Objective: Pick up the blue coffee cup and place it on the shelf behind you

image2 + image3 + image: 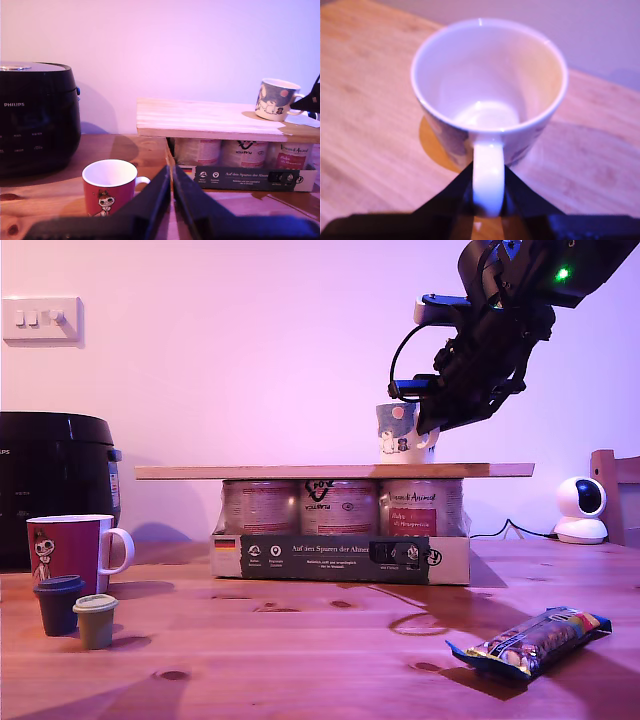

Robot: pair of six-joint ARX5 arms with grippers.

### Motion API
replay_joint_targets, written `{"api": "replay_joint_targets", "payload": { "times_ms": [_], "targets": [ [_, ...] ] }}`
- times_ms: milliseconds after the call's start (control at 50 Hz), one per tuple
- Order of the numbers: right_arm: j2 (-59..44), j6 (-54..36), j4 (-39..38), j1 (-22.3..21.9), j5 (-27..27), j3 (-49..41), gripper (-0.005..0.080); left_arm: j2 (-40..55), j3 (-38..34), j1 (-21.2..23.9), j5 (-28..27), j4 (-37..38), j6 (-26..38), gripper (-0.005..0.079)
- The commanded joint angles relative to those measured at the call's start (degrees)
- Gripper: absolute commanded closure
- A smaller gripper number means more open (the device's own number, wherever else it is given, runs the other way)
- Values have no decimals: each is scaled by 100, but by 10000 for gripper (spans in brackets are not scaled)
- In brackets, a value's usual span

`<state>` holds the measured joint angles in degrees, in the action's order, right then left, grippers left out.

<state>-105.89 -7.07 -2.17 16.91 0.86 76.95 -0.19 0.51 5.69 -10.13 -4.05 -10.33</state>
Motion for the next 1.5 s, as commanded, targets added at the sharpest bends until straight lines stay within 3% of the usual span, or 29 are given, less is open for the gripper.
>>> {"api": "replay_joint_targets", "payload": {
  "times_ms": [0, 140, 960, 1480],
  "targets": [
    [-122, 26, 107, 17, 26, -31, 762, -55, 39, 9, 13, -28, -17, 763],
    [-122, 26, 26, 22, 26, -31, 699, -55, 39, 9, 11, -28, -17, 763],
    [-120, 81, -236, 33, 116, 573, 702, -55, 39, 9, 11, -24, -17, 763],
    [-129, 127, 986, 26, 157, 570, 701, -55, 39, 9, 11, -28, -17, 763]
  ]
}}
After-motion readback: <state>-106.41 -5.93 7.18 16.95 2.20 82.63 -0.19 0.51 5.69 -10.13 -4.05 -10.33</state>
